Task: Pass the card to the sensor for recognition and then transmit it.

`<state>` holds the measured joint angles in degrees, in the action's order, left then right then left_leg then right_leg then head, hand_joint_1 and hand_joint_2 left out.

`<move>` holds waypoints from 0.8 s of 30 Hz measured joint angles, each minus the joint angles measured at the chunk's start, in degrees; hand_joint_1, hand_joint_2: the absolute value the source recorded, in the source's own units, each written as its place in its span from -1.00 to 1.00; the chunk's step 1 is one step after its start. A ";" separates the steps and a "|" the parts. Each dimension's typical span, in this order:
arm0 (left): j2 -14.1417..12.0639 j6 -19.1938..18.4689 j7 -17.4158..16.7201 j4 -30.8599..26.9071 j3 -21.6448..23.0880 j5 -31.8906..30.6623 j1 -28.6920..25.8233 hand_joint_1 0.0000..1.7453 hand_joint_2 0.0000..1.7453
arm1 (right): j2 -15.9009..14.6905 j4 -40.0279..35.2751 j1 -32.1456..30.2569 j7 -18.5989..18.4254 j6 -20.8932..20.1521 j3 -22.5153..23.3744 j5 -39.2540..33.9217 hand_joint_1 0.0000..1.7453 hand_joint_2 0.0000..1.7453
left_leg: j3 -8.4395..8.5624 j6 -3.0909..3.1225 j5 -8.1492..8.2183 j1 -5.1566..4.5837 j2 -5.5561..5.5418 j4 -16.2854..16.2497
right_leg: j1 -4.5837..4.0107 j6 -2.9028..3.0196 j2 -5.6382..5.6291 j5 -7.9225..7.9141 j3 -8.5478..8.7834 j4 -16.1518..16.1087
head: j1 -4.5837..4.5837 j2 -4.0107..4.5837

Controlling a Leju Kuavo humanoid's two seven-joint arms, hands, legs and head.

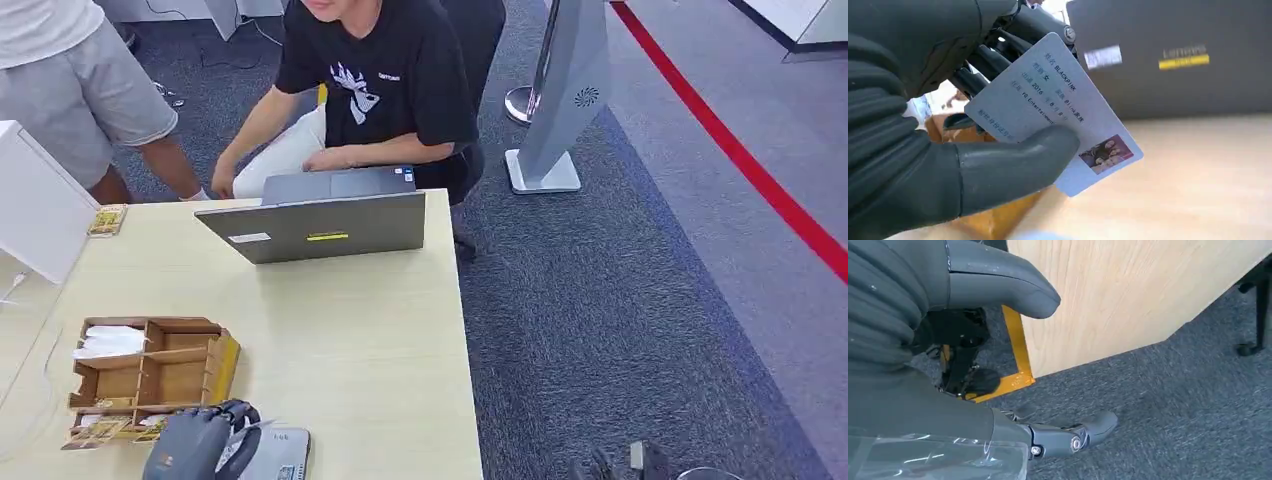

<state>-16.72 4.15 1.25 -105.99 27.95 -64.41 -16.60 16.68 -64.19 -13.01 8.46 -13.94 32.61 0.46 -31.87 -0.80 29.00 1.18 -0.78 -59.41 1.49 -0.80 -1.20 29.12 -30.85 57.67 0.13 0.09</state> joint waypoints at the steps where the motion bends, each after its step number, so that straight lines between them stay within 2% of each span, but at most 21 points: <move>1: 0.28 0.15 0.50 -0.58 -0.56 -0.58 0.03 1.00 1.00 | 0.00 -0.09 -0.01 -0.09 0.02 -0.07 -0.09 -1.00 1.00 | 0.00 0.00 0.00 0.00 0.01 0.00 | 0.00 0.00 -0.01 0.00 -0.02 0.00 | 0.00 0.00; 4: 1.50 -0.02 2.55 -2.75 -2.55 -2.90 0.48 1.00 1.00 | 0.00 -0.26 -0.03 -0.37 0.39 -0.37 -0.28 -1.00 1.00 | -0.01 0.00 0.00 0.00 0.01 -0.01 | 0.00 0.00 -0.01 0.00 -0.05 0.00 | 0.00 0.00; 8: 3.89 -4.33 4.26 -5.86 -7.15 -5.44 4.03 1.00 1.00 | 0.00 -0.31 -0.01 -0.46 0.63 -1.16 0.00 -1.00 1.00 | -0.01 0.01 -0.06 0.00 0.00 -0.01 | 0.00 0.00 0.00 -0.01 -0.03 0.00 | 0.02 0.00; 13: 6.27 -10.82 1.24 -6.64 -13.38 -6.75 11.92 1.00 1.00 | 0.00 -0.20 0.14 -0.79 -0.15 -1.62 2.67 -1.00 1.00 | -0.02 -0.03 -0.16 0.01 -0.03 0.00 | -0.01 0.07 0.01 -0.10 -0.02 0.02 | 0.00 0.00; 18: 7.85 -13.75 -1.36 -6.07 -18.05 -8.33 18.39 1.00 1.00 | 0.00 0.44 0.29 -0.39 -1.51 -1.62 5.03 -1.00 1.00 | -0.03 -0.02 -0.17 0.01 -0.03 0.00 | -0.01 0.03 0.01 -0.13 -0.03 0.03 | -0.02 0.00; 24: 8.15 -16.70 -3.46 -4.72 -20.37 -9.57 23.31 1.00 1.00 | 0.00 0.57 0.31 -1.36 -2.38 -1.62 5.66 -1.00 1.00 | -0.05 -0.02 -0.17 0.01 -0.03 0.00 | 0.00 0.03 0.00 -0.14 -0.04 0.03 | 0.00 0.00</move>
<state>-8.57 -12.55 -2.21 -110.70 7.58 -73.99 6.71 16.68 -63.63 -12.70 7.10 -16.33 30.99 6.12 -31.92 -0.82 28.83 1.18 -0.81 -59.42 1.49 -0.77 -1.20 28.98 -30.88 57.70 0.13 0.09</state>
